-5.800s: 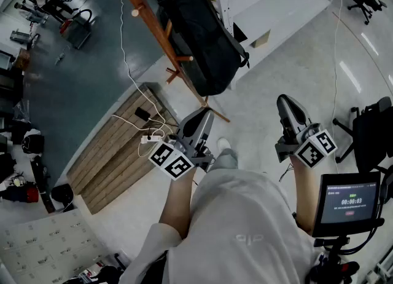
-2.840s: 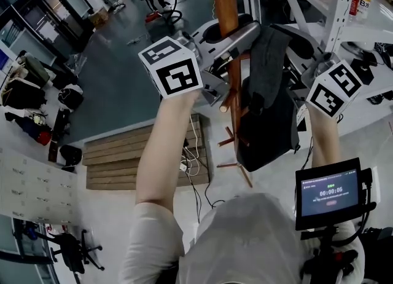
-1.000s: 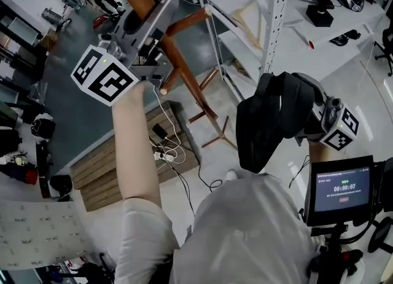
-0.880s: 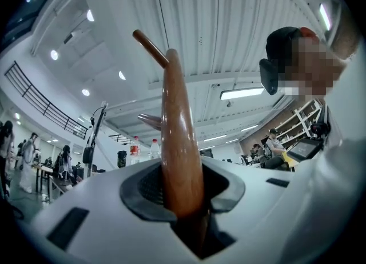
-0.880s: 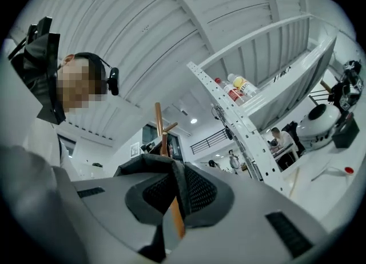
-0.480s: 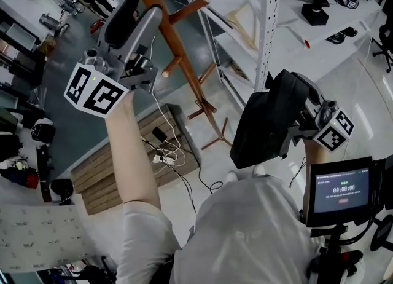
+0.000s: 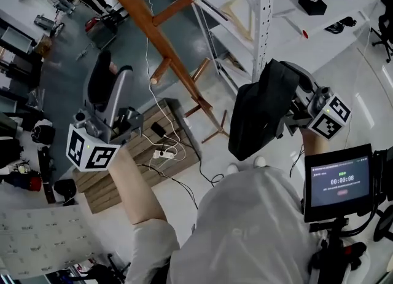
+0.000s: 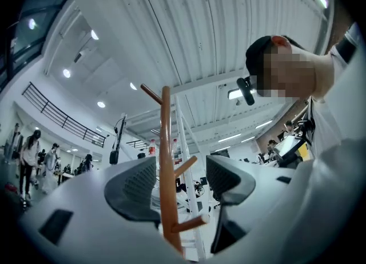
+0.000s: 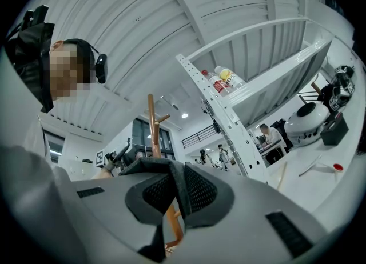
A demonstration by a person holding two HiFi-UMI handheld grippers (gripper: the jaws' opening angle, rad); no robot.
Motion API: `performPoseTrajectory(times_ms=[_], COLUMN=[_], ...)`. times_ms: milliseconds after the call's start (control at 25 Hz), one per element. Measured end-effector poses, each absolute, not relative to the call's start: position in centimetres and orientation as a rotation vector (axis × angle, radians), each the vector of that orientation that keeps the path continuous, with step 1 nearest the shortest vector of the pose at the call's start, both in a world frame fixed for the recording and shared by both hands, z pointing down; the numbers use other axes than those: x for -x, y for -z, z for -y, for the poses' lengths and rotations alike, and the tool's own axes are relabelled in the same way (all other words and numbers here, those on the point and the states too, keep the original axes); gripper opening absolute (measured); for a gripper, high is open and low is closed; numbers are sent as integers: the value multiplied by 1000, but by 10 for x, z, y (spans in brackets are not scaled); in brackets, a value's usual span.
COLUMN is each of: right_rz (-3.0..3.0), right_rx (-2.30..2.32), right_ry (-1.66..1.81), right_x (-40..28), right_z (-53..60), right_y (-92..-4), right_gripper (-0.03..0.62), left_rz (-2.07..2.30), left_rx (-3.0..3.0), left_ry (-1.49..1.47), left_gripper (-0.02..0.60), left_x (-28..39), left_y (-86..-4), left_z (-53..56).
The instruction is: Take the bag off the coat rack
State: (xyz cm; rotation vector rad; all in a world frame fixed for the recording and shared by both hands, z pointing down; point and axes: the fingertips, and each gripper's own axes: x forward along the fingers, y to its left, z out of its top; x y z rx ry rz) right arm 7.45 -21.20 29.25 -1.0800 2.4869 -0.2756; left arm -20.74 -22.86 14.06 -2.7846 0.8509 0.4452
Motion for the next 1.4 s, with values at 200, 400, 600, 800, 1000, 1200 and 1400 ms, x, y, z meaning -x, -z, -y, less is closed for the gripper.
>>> performPoseTrajectory(times_ms=[200, 400, 600, 800, 1000, 1200, 1400], right_rz=[-2468, -2431, -2359, -2276, -2174, -2104, -1982], right_rx=[1110, 1169, 1294, 1430, 1588, 1710, 1853], right_ry=[280, 301, 342, 351, 330, 318, 302], right_x=[-77, -89, -113, -146, -184, -212, -248], right_z=[216, 214, 207, 190, 149, 107, 57], right_y=[-292, -298, -315, -335, -357, -366, -374], right_gripper=[37, 37, 37, 37, 37, 37, 37], left_rz=[-979, -1009, -936, -713, -413, -154, 88], left_rx=[2784, 2919, 3050, 3162, 3281, 3336, 3410], left_ry=[-503, -467, -406, -337, -320, -279, -298], left_gripper=[265, 264, 264, 264, 264, 264, 264], left_x=[214, 189, 152, 94, 26, -31, -81], left_y=[-211, -285, -329, -354, -376, -382, -385], left_z=[199, 190, 190, 198, 183, 159, 135])
